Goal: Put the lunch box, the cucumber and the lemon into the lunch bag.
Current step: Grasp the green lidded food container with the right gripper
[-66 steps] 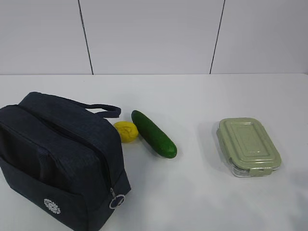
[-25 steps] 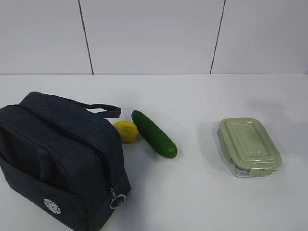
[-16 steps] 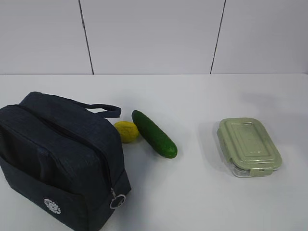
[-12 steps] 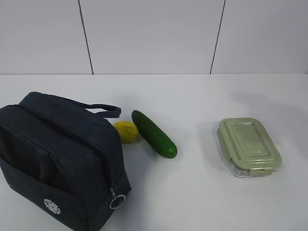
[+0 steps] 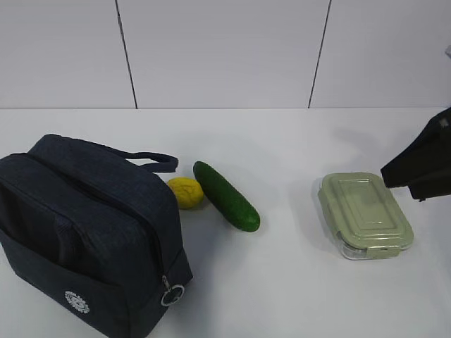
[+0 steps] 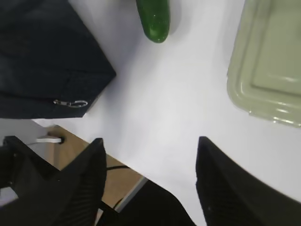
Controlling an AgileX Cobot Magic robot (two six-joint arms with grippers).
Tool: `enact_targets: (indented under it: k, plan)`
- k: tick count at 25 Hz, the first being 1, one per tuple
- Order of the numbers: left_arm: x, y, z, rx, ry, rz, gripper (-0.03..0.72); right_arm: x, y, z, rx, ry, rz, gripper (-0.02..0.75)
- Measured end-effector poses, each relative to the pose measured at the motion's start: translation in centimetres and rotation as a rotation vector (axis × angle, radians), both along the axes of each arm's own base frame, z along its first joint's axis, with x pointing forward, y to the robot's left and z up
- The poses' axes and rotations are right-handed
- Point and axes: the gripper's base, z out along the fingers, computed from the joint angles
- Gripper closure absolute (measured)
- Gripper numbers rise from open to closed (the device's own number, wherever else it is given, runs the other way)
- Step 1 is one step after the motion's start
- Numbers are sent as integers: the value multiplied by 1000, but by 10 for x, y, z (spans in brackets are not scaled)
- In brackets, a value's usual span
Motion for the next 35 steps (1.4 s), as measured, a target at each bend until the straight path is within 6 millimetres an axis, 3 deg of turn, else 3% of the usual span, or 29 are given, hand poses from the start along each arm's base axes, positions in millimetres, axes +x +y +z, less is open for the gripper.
enact_targets:
  k: [5, 14, 22, 25, 30, 35]
  plan:
    - [0, 0, 0, 0, 0, 0, 256, 24, -34, -22, 78, -33, -36, 278]
    - [0, 0, 0, 0, 0, 0, 256, 54, -70, -58, 59, -58, 19, 278]
    - [0, 0, 0, 0, 0, 0, 256, 59, -89, -65, -48, -52, 88, 280]
    - [0, 0, 0, 0, 0, 0, 256, 64, -100, -80, -30, -20, 70, 281]
    - [0, 0, 0, 0, 0, 0, 256, 88, -111, -113, 44, 1, 46, 281]
    - [0, 0, 0, 0, 0, 0, 256, 100, -115, -127, 64, 3, 38, 281]
